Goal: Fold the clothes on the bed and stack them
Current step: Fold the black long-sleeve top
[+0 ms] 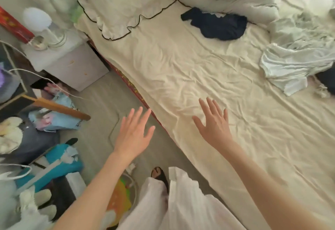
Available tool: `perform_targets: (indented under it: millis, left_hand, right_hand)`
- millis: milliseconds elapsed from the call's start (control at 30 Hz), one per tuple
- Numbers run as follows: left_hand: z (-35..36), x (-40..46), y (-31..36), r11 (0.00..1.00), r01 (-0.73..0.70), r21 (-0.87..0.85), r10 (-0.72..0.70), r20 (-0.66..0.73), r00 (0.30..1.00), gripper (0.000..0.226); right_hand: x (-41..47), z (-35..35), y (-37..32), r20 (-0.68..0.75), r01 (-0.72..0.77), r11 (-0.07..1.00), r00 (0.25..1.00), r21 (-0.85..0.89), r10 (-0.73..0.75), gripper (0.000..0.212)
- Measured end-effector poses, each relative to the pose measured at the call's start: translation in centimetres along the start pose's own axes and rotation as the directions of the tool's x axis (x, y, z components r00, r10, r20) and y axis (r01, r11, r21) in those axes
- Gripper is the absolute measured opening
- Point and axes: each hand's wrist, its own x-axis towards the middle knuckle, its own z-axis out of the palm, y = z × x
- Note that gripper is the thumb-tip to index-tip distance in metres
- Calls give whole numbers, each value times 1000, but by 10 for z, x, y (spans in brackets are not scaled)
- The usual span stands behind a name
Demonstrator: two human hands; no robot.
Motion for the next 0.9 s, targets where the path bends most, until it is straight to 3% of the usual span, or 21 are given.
perform_targets:
  millis: [200, 467, 600, 733, 900]
  left_hand:
    - [-14, 132, -2, 979, -202, 22, 194, 178, 965, 58]
    - [46, 329, 8, 951, -302, 65, 260, 357, 897, 57]
    - [78, 406, 15, 931, -359, 71, 315, 345, 884, 56]
    - [101, 504, 33, 891, -432, 142, 379, 294, 878, 57]
    - [112, 611, 80, 861, -482, 165, 438, 242, 866, 60]
  right_hand:
    - [89, 6, -2, -29, -176, 983, 984, 46, 178, 60]
    - [259, 72, 79, 143, -387, 922, 912, -4, 384, 61]
    - [331, 107, 122, 157, -420, 899, 887, -122, 435, 69]
    - [408, 119, 168, 128, -506, 851, 843, -139, 522, 93]
    - [450, 130, 197, 384, -634, 764, 681, -118, 624, 114]
